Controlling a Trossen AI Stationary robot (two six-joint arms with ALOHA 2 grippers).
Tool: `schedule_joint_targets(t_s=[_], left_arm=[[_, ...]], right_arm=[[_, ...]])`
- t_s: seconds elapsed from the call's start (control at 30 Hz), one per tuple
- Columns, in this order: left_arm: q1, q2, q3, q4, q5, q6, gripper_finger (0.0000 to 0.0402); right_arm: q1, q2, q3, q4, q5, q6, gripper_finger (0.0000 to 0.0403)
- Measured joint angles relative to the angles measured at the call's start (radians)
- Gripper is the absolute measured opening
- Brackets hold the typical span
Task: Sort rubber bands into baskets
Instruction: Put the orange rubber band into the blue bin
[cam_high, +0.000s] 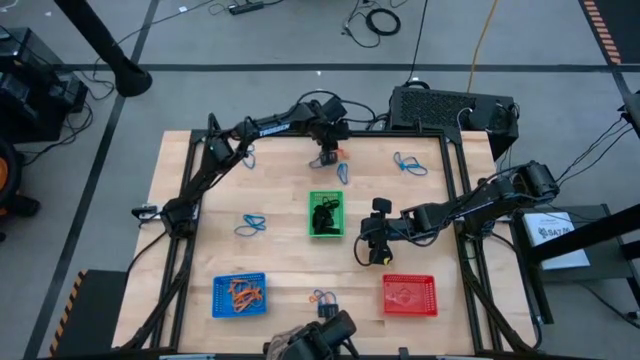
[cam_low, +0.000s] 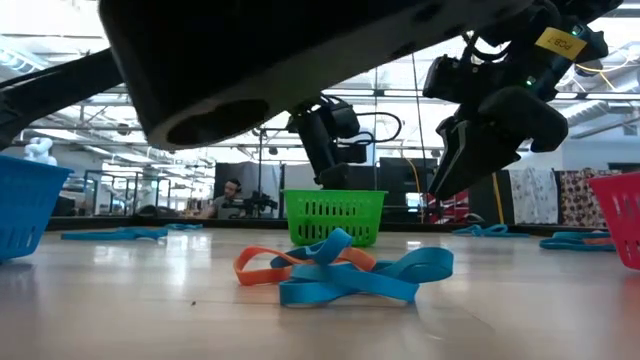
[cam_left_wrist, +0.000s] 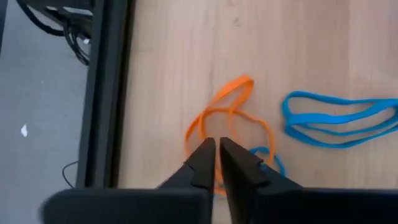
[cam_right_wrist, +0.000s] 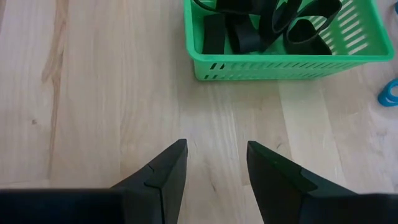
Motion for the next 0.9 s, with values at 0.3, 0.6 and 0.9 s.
schedule_joint_targets(t_s=[0.3,0.6,0.9], left_arm=[[0.002,0.0,0.0,-0.001,-0.164,0.022,0.0054],[0.036,0.004,0.0,0.002,-0.094,-0.086,0.0127],[0.077,0.055,0.0,-0.007,0.058,-0.166,0.013]], right_arm=[[0.0,0.0,0.0,0.0,0.0,0.002,0.016],[0.0,0.0,0.0,0.0,0.0,0.002,0.016],[0.0,0.0,0.0,0.003,0.001,-0.018,0.016]])
